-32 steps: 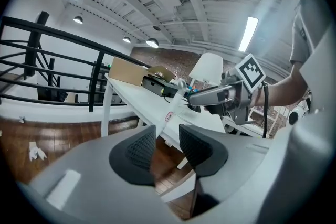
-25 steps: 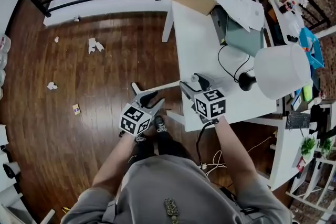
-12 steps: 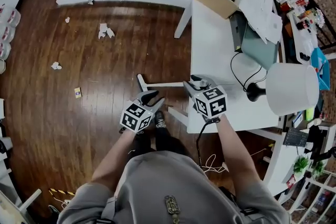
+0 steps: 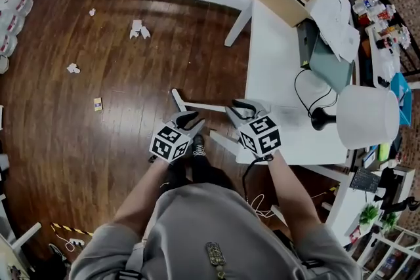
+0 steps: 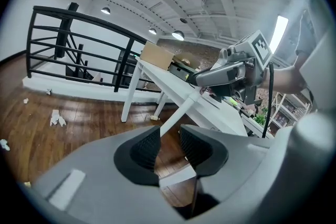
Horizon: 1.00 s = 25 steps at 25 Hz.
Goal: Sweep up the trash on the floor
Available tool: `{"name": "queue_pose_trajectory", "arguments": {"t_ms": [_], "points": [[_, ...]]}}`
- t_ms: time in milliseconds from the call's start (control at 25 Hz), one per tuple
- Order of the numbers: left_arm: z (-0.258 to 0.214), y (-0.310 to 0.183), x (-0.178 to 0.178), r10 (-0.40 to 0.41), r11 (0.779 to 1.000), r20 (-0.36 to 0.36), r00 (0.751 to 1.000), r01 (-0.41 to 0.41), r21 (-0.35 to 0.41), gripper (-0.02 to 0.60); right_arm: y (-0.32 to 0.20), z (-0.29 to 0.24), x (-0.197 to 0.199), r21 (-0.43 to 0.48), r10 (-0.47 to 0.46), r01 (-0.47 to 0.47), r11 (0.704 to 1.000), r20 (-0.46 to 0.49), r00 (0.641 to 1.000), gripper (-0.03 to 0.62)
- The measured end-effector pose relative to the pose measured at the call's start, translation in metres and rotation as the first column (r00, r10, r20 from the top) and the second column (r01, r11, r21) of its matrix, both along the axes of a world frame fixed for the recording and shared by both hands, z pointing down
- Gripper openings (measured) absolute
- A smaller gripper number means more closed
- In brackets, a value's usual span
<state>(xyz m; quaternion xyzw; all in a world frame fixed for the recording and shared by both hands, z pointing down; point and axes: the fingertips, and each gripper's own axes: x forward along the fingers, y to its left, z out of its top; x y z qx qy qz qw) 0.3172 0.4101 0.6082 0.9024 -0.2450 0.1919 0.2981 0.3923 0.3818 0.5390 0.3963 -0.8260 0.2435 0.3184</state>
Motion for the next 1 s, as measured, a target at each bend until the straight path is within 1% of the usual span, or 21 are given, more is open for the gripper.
{"name": "queue_pose_trajectory", "arguments": {"t_ms": [160, 360, 520, 640, 680, 760, 840, 1000], "points": [[0.005, 0.01, -0.014, -0.027, 1.0, 0.011, 1.0, 0.027, -0.012, 0.117, 0.001, -0.007, -0.02, 0.018, -0.027, 0.026, 0.999, 0.033, 0.999, 0.083], [0.014, 0.016, -0.038, -0.073, 0.997, 0.039, 0.997, 0.075, -0.034, 0.117, 0.0, -0.017, -0.051, 0.049, -0.103, 0.101, 0.994, 0.036, 0.994, 0.081], [0.017, 0.019, -0.058, -0.109, 0.993, 0.042, 0.993, 0.11, -0.041, 0.117, -0.003, -0.035, -0.085, 0.082, -0.154, 0.149, 0.985, 0.055, 0.987, 0.081], [0.02, 0.02, -0.066, -0.114, 0.992, 0.045, 0.993, 0.115, -0.041, 0.117, -0.004, -0.052, -0.112, 0.11, -0.196, 0.188, 0.976, 0.073, 0.978, 0.081], [0.022, 0.021, -0.066, -0.11, 0.993, 0.046, 0.993, 0.112, -0.043, 0.121, -0.004, -0.058, -0.119, 0.118, -0.212, 0.202, 0.972, 0.079, 0.974, 0.081], [0.023, 0.023, -0.064, -0.103, 0.994, 0.047, 0.994, 0.105, -0.042, 0.171, -0.002, -0.07, -0.133, 0.131, -0.243, 0.231, 0.964, 0.09, 0.966, 0.08], [0.023, 0.026, -0.062, -0.092, 0.995, 0.042, 0.995, 0.094, -0.035, 0.201, 0.004, -0.082, -0.146, 0.143, -0.267, 0.252, 0.957, 0.102, 0.958, 0.08], [0.018, 0.031, -0.066, -0.077, 0.997, 0.037, 0.996, 0.078, -0.019, 0.206, 0.015, -0.11, -0.174, 0.169, -0.311, 0.288, 0.943, 0.132, 0.941, 0.08]]}}
